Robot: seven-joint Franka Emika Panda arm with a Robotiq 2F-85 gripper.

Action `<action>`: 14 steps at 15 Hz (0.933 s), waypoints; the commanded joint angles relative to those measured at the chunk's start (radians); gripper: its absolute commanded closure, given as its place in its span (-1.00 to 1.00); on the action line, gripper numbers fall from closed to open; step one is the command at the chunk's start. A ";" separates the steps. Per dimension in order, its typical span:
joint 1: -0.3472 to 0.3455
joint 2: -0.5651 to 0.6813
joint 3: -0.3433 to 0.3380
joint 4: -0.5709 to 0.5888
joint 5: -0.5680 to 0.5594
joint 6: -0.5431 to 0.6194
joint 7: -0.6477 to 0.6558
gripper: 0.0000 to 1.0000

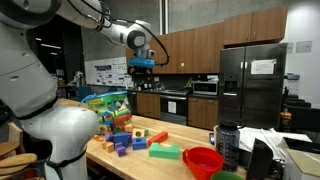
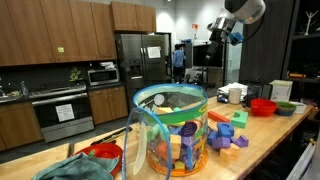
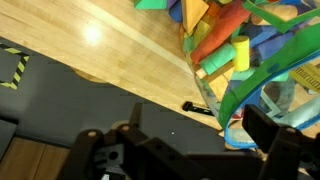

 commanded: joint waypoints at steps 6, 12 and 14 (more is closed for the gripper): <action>-0.005 0.123 0.017 0.219 0.080 -0.185 -0.172 -1.00; 0.003 0.226 0.098 0.296 0.172 -0.192 -0.304 -1.00; 0.008 0.257 0.135 0.315 0.204 -0.189 -0.337 -1.00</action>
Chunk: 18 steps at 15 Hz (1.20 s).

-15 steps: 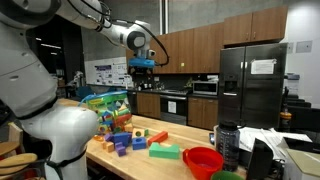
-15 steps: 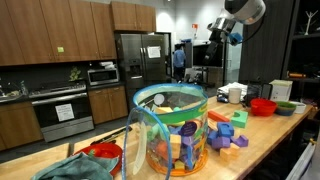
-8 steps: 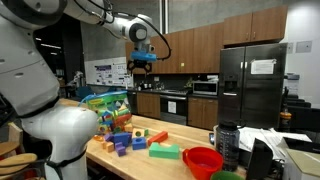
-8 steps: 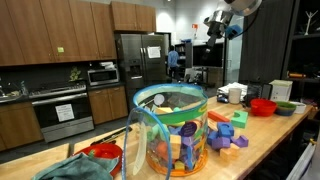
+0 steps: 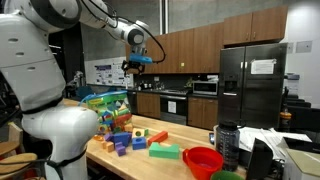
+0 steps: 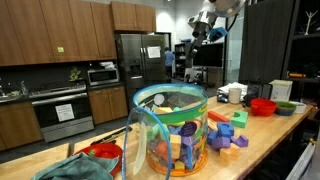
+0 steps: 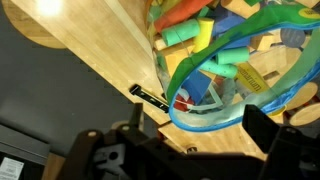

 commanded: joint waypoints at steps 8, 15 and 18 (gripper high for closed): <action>0.004 0.131 0.162 0.099 0.157 -0.035 -0.121 -1.00; -0.010 0.139 0.195 0.060 0.142 -0.031 -0.114 -1.00; -0.011 0.142 0.197 0.055 0.143 -0.031 -0.114 -1.00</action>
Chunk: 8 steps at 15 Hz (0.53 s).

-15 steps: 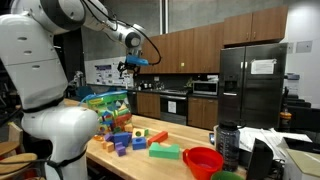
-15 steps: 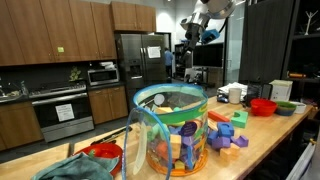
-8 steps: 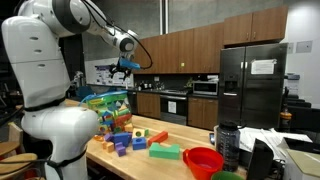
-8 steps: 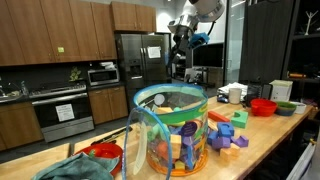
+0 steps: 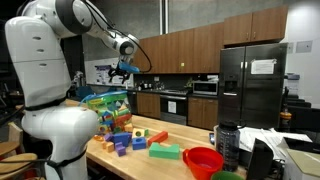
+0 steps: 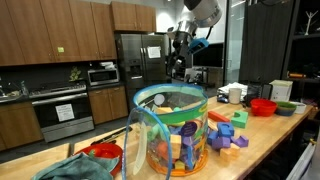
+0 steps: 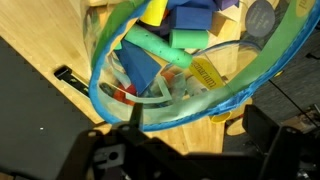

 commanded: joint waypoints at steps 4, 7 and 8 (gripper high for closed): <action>-0.022 -0.011 0.019 0.003 -0.055 0.013 -0.014 -1.00; -0.030 -0.008 0.023 0.034 -0.186 0.007 -0.027 -1.00; -0.032 -0.007 0.024 0.050 -0.237 -0.001 -0.030 -1.00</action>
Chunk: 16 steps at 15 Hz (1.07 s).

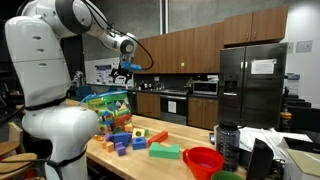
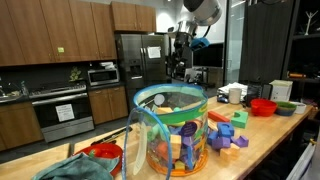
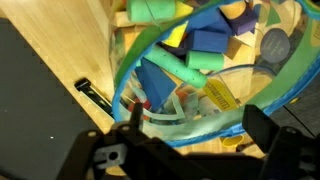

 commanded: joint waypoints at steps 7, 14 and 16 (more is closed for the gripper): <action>-0.009 -0.001 0.027 0.090 -0.228 -0.024 -0.036 -1.00; 0.034 -0.003 0.086 0.035 -0.153 -0.007 -0.051 -1.00; 0.042 -0.009 0.096 0.011 -0.124 -0.001 -0.052 -1.00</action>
